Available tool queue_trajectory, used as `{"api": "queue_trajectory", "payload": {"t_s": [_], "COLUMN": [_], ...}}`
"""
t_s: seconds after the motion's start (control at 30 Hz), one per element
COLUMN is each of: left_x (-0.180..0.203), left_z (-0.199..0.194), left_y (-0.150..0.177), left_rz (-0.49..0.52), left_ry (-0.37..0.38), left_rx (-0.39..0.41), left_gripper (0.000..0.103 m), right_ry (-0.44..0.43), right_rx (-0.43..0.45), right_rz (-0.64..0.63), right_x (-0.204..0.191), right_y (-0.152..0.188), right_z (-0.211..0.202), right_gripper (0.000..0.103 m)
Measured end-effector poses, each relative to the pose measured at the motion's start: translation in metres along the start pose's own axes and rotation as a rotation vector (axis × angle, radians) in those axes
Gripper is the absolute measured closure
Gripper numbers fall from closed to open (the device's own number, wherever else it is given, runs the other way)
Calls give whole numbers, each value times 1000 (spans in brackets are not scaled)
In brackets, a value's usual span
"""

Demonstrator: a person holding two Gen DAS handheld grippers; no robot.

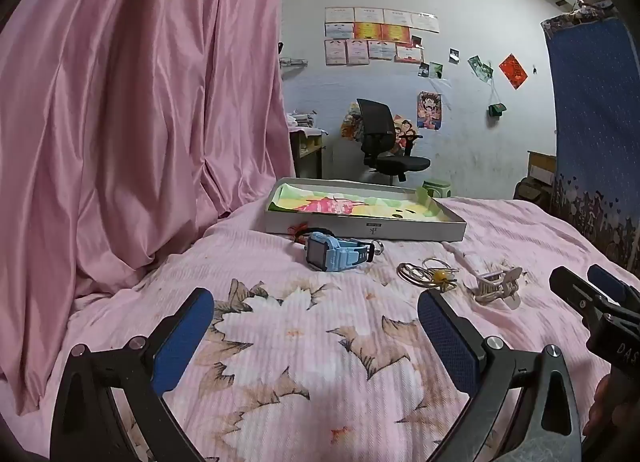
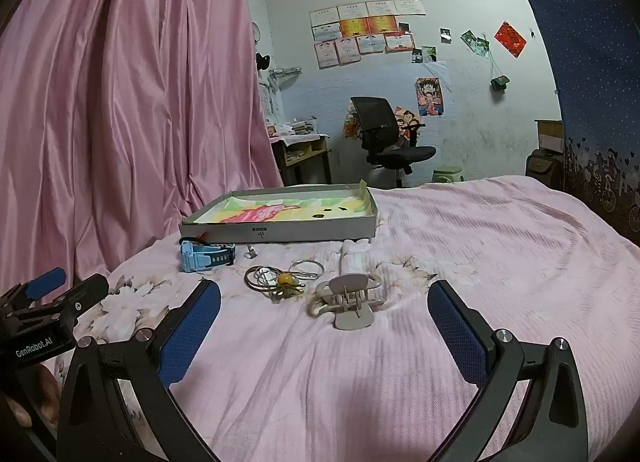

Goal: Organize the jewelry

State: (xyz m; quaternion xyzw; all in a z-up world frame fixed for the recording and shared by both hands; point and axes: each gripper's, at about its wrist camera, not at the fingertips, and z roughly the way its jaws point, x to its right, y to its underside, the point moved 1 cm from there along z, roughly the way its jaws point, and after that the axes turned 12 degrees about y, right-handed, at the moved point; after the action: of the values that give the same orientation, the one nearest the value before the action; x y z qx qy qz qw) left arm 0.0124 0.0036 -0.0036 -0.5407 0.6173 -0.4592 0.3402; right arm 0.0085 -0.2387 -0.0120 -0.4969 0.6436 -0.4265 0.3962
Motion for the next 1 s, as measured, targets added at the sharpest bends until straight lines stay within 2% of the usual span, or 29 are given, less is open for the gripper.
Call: {"api": "queue_trajectory", "payload": {"t_s": [0.03,1.0], "left_x": [4,3], "left_z": [-2,-1], "left_y": [1,1], "left_rz": [23,25], "left_ry": [-2,-2], "left_rx": [8,7], "left_gripper": [0,1], "right_ry": [0,-5], "right_rx": [0,-2], "right_rz": [0,5], "right_x": [0,0], "right_y": [0,0], "right_z": [0,-1], "right_gripper": [1,1]}}
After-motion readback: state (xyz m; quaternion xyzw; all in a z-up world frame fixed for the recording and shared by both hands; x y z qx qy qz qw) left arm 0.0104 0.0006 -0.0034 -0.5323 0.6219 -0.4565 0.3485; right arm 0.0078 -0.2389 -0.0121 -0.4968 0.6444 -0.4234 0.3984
